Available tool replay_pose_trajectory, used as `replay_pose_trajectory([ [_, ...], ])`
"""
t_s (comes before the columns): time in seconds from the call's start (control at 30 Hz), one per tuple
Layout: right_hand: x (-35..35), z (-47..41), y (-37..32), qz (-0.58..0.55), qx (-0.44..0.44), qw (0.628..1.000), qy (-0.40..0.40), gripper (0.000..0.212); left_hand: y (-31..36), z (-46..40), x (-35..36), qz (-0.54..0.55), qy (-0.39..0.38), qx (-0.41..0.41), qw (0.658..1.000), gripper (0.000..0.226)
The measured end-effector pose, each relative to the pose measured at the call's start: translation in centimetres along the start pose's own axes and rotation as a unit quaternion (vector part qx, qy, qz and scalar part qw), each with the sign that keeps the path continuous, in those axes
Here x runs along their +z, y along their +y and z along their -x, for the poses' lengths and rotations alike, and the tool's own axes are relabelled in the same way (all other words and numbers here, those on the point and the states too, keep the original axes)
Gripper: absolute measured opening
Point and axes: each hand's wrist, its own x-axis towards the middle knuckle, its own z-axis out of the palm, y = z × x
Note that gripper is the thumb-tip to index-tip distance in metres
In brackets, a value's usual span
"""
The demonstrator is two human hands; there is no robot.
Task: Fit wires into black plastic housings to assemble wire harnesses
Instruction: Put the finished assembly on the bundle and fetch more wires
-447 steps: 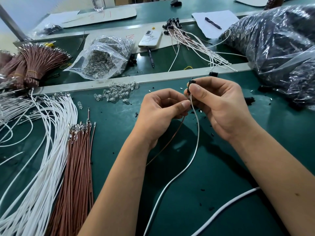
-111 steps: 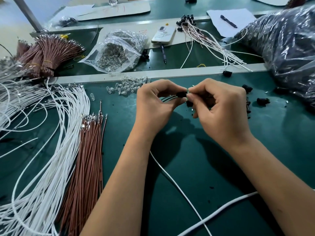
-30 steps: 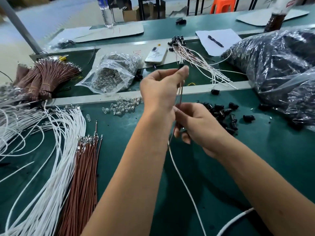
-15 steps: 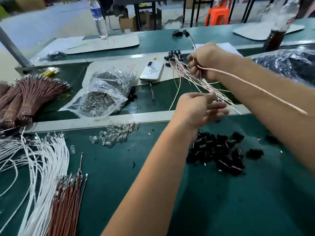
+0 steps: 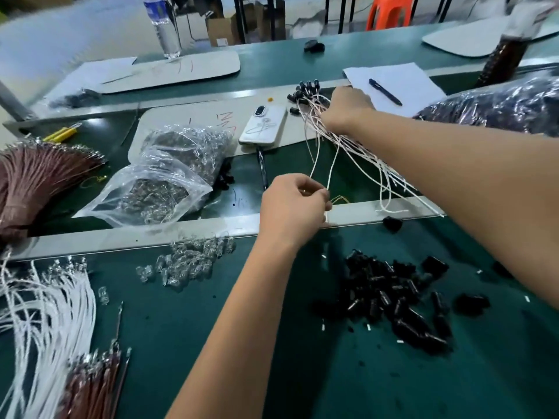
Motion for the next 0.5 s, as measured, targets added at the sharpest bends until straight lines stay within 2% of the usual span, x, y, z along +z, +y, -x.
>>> replay_pose_trajectory([
  [0.07, -0.4, 1.4, 0.6, 0.009, 0.024, 0.999, 0.027, 0.041, -0.1, 0.8, -1.0, -0.038, -0.034, -0.011, 0.999, 0.013],
  [0.13, -0.9, 3.3, 1.3, 0.007, 0.025, 0.998, 0.049, 0.036, -0.2, 2.2, -2.2, -0.053, -0.09, -0.024, 0.994, 0.01],
  [0.3, -2.6, 10.1, 2.6, -0.049, -0.057, 0.996, 0.052, 0.022, -1.0, 6.7, -4.5, -0.196, -0.2, 0.011, 0.96, 0.013],
  [0.4, -3.5, 14.9, 2.7, -0.089, -0.096, 0.991, 0.041, 0.012, -1.1, 8.9, -3.6, -0.278, -0.199, 0.034, 0.939, 0.022],
  [0.5, -4.3, 19.3, 2.5, -0.118, -0.142, 0.982, 0.031, 0.009, -1.6, 10.4, -3.0, -0.287, -0.152, 0.052, 0.944, 0.018],
])
